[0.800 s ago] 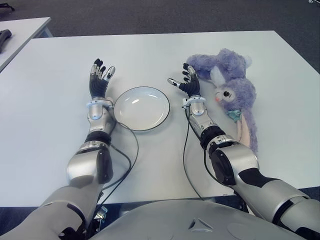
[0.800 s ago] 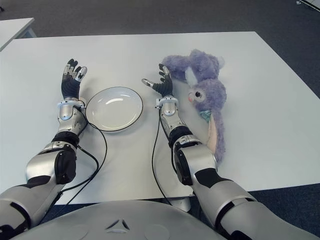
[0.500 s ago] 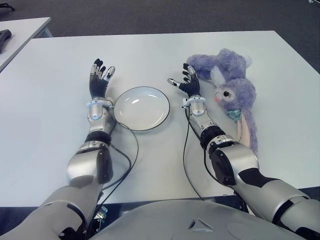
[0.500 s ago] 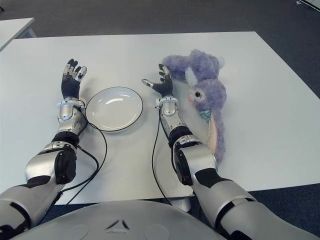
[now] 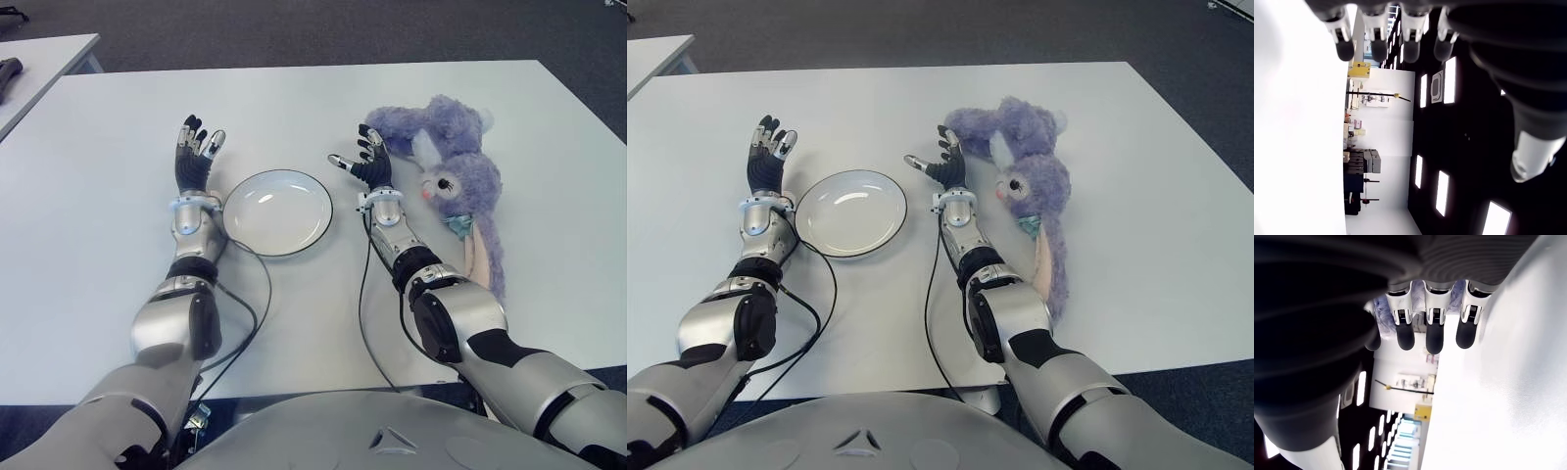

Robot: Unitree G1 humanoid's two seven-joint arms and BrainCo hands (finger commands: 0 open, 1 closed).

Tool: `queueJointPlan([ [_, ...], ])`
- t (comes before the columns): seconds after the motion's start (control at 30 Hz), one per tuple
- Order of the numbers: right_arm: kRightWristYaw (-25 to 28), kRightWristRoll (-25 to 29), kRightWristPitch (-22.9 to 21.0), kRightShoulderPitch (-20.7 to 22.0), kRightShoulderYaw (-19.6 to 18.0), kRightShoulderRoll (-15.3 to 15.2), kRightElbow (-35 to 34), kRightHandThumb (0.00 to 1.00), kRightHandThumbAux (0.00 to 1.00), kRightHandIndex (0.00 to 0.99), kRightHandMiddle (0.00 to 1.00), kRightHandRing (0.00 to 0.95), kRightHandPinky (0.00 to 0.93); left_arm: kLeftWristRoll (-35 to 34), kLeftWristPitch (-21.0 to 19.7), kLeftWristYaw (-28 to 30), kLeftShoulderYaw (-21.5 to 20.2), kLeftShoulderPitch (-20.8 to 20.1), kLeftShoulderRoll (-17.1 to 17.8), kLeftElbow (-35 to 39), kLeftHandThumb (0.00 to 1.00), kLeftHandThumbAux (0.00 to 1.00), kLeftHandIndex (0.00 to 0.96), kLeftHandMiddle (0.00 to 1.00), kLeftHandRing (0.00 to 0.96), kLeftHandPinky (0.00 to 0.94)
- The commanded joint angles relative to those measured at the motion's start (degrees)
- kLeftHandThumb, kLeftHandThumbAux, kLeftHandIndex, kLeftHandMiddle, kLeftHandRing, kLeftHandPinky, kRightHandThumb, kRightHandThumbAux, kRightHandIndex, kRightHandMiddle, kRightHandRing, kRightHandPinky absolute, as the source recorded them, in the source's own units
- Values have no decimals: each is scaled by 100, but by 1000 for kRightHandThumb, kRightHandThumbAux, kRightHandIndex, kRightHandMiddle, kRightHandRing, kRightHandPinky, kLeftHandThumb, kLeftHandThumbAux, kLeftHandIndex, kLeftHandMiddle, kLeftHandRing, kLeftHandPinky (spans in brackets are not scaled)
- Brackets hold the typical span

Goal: Put the doll into the plate.

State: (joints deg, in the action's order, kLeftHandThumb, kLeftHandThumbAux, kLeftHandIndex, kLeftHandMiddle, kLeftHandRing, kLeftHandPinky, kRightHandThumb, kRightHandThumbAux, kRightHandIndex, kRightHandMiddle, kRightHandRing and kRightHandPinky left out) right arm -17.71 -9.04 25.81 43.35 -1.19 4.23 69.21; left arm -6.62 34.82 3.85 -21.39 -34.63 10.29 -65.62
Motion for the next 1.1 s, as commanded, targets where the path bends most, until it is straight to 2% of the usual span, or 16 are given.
queueJointPlan([
  [0.03,-35,-51,-873,-1182,27,453,845,18,799,110,107,105,106,-122,-71,-127,-125,1749,-611,-894,0,613,42,66,35,0],
  [0.2,-96,-72,-920,-1056,52,470,832,3,766,100,95,95,91,-135,-58,-103,-136,1748,-620,-896,0,615,45,68,36,0],
  [0.43,-261,-95,-1050,-569,85,527,775,17,729,93,89,83,76,-105,-94,-165,-114,1733,-620,-903,0,622,48,73,42,5],
  [0.7,-287,-178,-858,-298,185,442,696,33,722,89,89,79,77,-146,-114,-147,-153,1709,-636,-910,0,626,53,73,42,1],
  [0.9,-147,-168,-702,75,151,246,669,48,705,89,94,84,79,-114,-129,-199,-131,1689,-636,-922,0,621,56,75,42,0],
  [1.1,-211,-145,-498,397,114,218,602,54,712,94,99,84,86,-49,-134,-285,-80,1677,-629,-930,0,622,58,76,43,0],
])
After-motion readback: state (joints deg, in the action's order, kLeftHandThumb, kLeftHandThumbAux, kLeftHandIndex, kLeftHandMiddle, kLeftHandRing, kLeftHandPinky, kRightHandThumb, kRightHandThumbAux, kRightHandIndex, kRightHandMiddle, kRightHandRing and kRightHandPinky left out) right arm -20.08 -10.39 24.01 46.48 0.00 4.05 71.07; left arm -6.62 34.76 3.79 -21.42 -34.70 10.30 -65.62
